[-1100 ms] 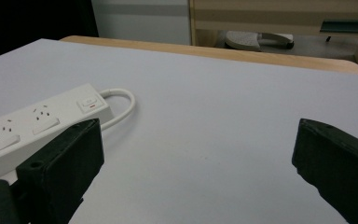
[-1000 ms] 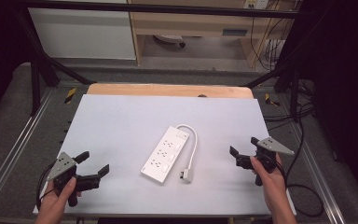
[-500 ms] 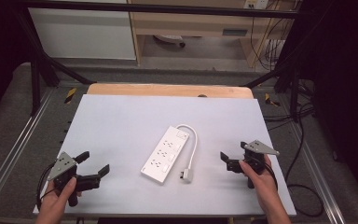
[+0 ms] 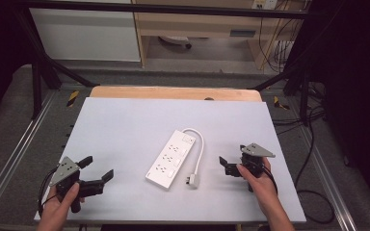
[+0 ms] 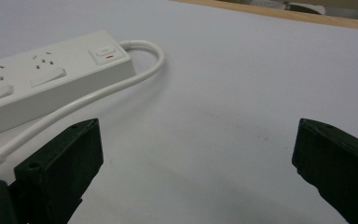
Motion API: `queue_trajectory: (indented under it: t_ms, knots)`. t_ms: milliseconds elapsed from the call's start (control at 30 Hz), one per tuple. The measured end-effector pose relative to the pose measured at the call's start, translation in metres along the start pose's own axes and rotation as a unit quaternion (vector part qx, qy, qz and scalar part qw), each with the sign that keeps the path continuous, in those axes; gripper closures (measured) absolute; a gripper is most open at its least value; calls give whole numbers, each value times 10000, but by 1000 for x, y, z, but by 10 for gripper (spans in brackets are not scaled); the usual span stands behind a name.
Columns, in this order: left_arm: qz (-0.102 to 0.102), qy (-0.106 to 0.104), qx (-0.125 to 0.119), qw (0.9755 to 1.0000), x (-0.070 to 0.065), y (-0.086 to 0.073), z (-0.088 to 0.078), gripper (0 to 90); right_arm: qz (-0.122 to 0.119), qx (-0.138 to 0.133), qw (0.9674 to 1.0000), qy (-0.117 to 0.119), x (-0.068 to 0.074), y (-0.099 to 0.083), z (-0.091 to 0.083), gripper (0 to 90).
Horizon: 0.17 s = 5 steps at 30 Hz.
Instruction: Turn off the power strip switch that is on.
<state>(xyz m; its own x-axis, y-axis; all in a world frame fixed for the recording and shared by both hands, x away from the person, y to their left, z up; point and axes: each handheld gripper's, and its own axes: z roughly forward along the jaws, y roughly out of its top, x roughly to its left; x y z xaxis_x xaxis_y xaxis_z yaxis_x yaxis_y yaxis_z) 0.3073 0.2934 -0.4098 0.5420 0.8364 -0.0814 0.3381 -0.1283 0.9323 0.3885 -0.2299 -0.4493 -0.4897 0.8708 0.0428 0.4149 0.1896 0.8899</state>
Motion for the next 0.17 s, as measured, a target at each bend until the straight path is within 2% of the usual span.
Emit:
queue_trajectory:
  t_ms: [67,100,133,167]
  knots:
    - [-2,2,-2,10000,0,0,0,52,-55,94,9998,-135,-1,0,1,24]
    - [-3,-1,3,10000,0,0,0,52,-89,306,9992,-260,-3,-1,1,21]
    - [-24,-30,7,10000,0,0,1,52,-89,306,9992,-260,-3,-1,1,21]
    - [-25,-20,14,10000,0,0,1,52,-97,425,9985,-328,-5,-2,2,21]
